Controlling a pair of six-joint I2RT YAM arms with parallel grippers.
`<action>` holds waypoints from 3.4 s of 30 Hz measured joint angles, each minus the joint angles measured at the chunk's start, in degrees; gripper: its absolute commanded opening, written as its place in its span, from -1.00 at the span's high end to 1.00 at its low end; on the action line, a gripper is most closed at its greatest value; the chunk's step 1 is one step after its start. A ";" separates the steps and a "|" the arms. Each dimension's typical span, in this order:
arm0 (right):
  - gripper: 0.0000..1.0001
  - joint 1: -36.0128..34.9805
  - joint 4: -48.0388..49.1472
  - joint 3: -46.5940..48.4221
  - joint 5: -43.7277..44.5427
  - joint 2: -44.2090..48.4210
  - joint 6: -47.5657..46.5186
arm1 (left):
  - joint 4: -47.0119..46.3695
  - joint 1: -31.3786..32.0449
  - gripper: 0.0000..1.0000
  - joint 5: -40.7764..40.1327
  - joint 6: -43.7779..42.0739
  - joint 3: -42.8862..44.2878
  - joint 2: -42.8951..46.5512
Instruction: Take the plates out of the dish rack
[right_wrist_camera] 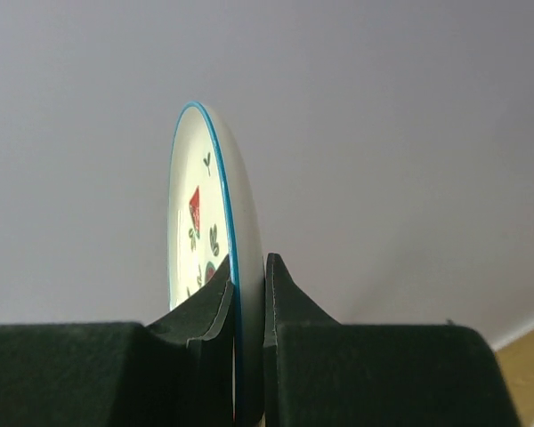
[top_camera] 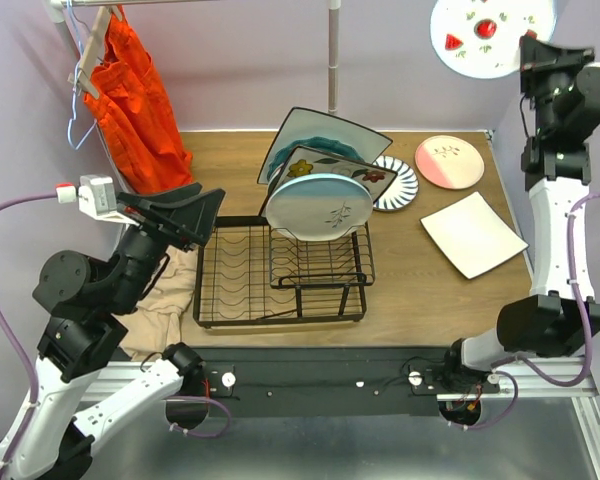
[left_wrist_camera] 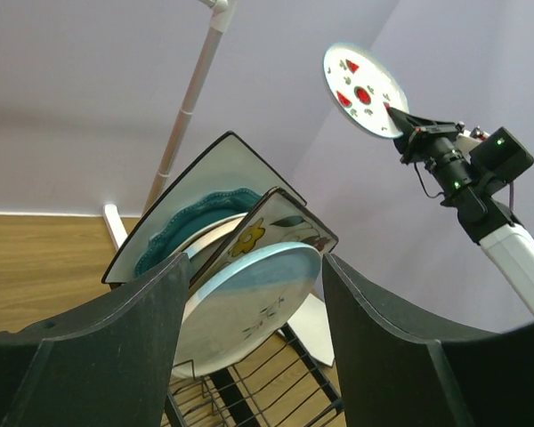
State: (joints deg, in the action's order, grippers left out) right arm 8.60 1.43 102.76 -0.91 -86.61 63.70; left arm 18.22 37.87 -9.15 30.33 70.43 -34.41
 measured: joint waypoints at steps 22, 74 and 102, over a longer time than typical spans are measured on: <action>0.99 0.74 10.05 -39.82 -17.14 -5.81 -10.99 | -4.42 0.00 -0.40 3.72 -4.33 -11.37 -1.01; 0.05 -0.76 10.03 -30.60 -16.06 -31.39 -22.71 | -7.85 0.00 -0.41 5.95 -5.44 -14.49 0.87; 0.42 -3.93 3.50 -24.09 -10.23 -32.28 -29.51 | -8.85 0.00 -0.41 5.90 -5.92 -14.78 -0.85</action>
State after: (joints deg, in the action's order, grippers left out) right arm 4.67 4.93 78.67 -11.14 -118.89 34.20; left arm 9.37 37.87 -3.25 24.40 55.66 -35.27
